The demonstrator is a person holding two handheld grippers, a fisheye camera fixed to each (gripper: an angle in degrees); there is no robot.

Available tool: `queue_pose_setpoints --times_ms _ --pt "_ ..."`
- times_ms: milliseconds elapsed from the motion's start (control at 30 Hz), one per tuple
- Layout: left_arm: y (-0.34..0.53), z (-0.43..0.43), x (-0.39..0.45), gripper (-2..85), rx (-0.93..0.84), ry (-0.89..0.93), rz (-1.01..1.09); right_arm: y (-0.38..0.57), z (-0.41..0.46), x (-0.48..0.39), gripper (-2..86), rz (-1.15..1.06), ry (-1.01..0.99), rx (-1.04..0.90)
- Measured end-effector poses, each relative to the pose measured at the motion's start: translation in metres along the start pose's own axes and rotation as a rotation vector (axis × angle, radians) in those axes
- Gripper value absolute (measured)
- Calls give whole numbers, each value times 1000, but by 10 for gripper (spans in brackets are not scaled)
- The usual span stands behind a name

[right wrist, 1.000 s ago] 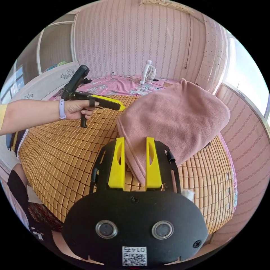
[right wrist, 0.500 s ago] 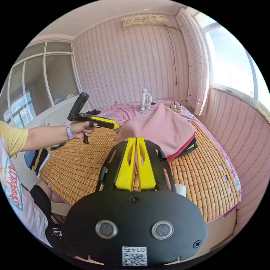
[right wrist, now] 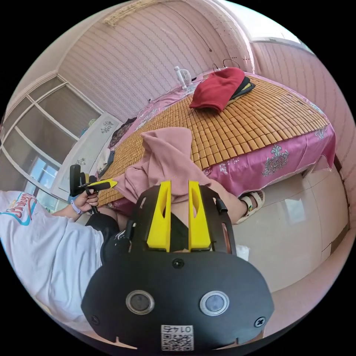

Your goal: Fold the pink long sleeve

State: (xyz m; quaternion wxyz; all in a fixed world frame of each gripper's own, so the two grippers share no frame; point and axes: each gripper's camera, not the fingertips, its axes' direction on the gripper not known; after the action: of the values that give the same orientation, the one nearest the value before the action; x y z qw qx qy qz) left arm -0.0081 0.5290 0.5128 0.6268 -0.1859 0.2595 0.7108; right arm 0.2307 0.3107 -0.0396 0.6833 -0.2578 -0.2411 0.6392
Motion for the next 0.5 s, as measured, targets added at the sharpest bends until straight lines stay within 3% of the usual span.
queue_pose_setpoints --times_ms 233,367,467,500 --pt "22 -31 -1 -4 75 7 -68 -19 17 -44 152 -180 48 -23" --pt "40 -39 5 -4 85 -11 -77 -32 48 -26 122 -139 156 -154" --pt "57 -45 2 -5 98 2 -119 -29 71 -4 90 -83 70 -348" --pt "64 -48 2 -6 103 0 -132 -28 68 -3 84 -86 60 -334"
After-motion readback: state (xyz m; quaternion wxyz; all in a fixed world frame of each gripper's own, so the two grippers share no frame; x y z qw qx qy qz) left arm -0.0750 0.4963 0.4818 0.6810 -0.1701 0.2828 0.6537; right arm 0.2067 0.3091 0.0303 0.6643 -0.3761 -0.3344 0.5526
